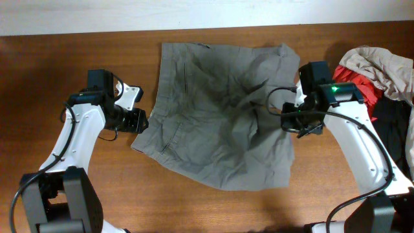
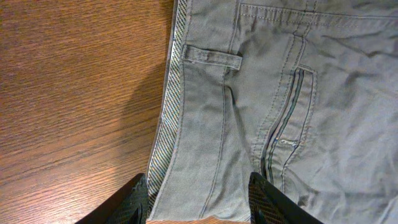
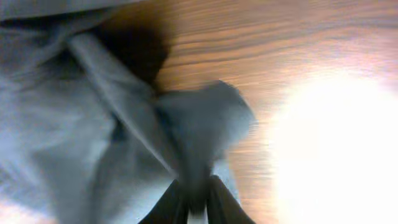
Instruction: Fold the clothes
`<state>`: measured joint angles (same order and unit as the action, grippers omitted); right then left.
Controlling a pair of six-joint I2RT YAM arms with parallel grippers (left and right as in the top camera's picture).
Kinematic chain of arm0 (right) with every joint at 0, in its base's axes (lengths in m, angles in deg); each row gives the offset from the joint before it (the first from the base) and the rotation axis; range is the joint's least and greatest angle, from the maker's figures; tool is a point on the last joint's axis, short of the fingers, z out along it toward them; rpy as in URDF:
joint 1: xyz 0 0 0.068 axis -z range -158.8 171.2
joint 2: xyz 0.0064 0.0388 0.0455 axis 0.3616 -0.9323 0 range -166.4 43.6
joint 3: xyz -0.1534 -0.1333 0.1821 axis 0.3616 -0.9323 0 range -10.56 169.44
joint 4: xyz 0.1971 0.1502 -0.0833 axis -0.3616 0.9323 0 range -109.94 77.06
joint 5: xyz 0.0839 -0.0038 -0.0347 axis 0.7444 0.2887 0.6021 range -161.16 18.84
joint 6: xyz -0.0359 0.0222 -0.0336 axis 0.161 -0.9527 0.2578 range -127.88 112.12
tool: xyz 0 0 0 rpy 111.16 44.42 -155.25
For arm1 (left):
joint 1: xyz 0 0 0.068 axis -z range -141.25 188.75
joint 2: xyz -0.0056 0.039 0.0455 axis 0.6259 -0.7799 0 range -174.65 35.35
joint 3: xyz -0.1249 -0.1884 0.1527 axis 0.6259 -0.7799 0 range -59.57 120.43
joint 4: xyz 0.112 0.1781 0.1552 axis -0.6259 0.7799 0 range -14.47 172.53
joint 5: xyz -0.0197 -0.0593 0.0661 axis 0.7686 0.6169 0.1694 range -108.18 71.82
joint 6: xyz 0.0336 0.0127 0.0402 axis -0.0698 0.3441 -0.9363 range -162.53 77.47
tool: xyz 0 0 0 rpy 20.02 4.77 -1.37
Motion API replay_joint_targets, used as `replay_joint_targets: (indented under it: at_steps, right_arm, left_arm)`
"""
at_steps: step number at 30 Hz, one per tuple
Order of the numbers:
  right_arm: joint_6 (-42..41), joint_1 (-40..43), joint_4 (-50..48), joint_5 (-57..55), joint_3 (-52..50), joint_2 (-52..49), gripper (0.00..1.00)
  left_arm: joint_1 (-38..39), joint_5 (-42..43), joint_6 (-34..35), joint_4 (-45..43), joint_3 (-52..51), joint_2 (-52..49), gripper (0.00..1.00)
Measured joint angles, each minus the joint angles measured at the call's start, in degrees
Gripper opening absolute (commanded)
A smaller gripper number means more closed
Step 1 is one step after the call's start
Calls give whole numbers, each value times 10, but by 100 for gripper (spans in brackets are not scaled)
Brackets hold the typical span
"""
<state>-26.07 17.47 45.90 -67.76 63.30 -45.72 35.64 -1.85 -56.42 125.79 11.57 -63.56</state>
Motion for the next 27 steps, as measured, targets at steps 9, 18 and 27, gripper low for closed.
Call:
replay_joint_targets:
  at_steps: [9,18,27]
  right_arm:
    - [-69,41,25,-73,-30,0,24]
    - [4,44,-3,23,-75,0,90]
    - [2,44,-77,75,-175,-16,89]
  left_arm:
    - [0,0,0,-1,0,0,52]
    - [0,0,0,-3,0,0,52]
    - [0,0,0,-4,0,0,52]
